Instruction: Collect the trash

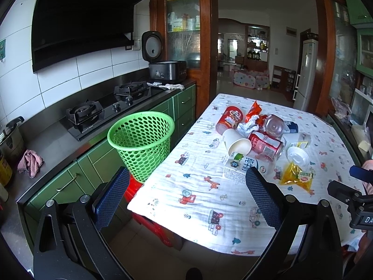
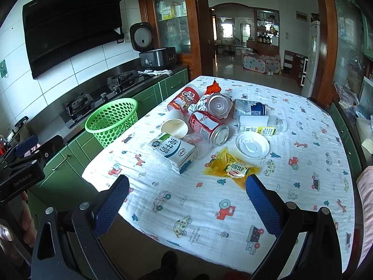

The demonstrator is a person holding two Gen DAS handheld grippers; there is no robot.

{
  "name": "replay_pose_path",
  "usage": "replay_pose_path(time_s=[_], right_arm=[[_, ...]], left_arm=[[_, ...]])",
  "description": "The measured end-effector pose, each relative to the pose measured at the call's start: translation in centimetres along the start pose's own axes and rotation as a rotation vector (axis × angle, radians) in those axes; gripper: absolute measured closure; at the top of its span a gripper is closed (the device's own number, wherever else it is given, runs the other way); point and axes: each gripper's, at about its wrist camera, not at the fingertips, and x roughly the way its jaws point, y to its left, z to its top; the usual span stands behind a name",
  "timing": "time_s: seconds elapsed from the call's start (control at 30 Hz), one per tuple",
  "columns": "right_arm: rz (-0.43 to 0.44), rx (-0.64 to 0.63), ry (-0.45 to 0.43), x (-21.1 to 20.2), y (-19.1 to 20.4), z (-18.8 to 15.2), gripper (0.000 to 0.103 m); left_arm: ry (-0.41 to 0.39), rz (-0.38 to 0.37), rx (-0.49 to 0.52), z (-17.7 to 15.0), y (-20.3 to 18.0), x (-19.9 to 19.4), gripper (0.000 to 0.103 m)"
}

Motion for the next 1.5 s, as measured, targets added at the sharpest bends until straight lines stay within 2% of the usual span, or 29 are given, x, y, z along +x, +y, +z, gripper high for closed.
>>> replay_pose_path(time_s=[0.67,0.9,1.17,1.3,1.5], right_arm=[[0.01,0.014,0.021,1.4,-1.1,0.4,0.006],[0.017,0.03,0.051,2.7,-2.6,0.7,0.006],[0.077,-0.015,0.068,4.4,-2.9,1.7,0.008],[0.099,-0.045,0.078,5.6,-2.6,2.3,0.01],[0.102,-0.009,0.097,7.3,-3.6,2.9,0.02]], left_arm=[[0.029,-0.014,0.024,0.5,-0.2,1.3,0.005],[0.043,-0.007,0.043,0.7,-0.2,2.6,0.006],[0.073,-0.001,0.039,0.9,0.2,3.9,0.015],[0.085,0.004,0.033,1.0,0.6,4.6,0.017],[0.102,0.008,0.032,1.4,0.8,5.9,0.017]])
